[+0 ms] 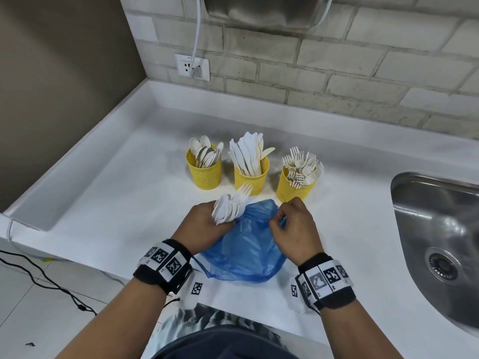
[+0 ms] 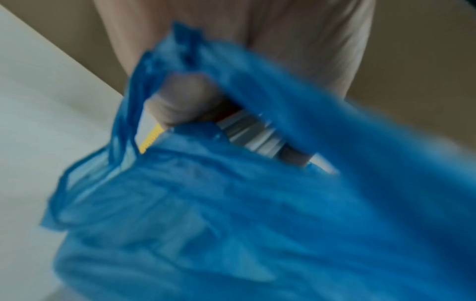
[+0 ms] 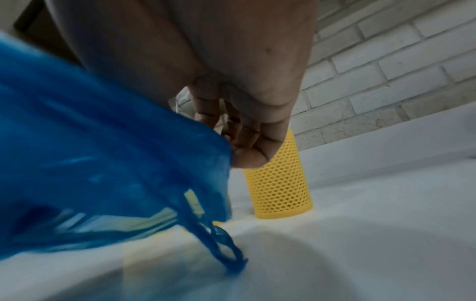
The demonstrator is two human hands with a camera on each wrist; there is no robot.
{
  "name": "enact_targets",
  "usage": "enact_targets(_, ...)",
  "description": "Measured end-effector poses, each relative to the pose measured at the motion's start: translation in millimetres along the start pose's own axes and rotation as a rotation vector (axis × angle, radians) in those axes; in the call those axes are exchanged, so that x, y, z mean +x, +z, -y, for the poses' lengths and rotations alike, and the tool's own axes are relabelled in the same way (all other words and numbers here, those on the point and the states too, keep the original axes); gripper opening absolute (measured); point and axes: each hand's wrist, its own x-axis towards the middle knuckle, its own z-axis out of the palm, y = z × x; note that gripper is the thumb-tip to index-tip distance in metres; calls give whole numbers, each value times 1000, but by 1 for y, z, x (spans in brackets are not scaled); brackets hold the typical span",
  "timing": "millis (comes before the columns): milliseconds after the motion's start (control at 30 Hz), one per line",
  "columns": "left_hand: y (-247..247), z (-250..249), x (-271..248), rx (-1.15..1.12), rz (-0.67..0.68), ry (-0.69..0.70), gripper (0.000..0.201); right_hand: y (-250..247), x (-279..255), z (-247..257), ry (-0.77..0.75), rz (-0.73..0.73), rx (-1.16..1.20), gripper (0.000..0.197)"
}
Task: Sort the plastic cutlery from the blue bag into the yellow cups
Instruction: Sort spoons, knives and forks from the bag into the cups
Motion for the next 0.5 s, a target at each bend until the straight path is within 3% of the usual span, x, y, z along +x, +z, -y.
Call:
enact_targets(167,-4,-1,2,-208,-41,-60,24,6,-9,-4,44,85,-76,26)
enact_targets(500,-14,-16,-2,-757,-225,-137,14,4,-21,-11,233,245,-371,15)
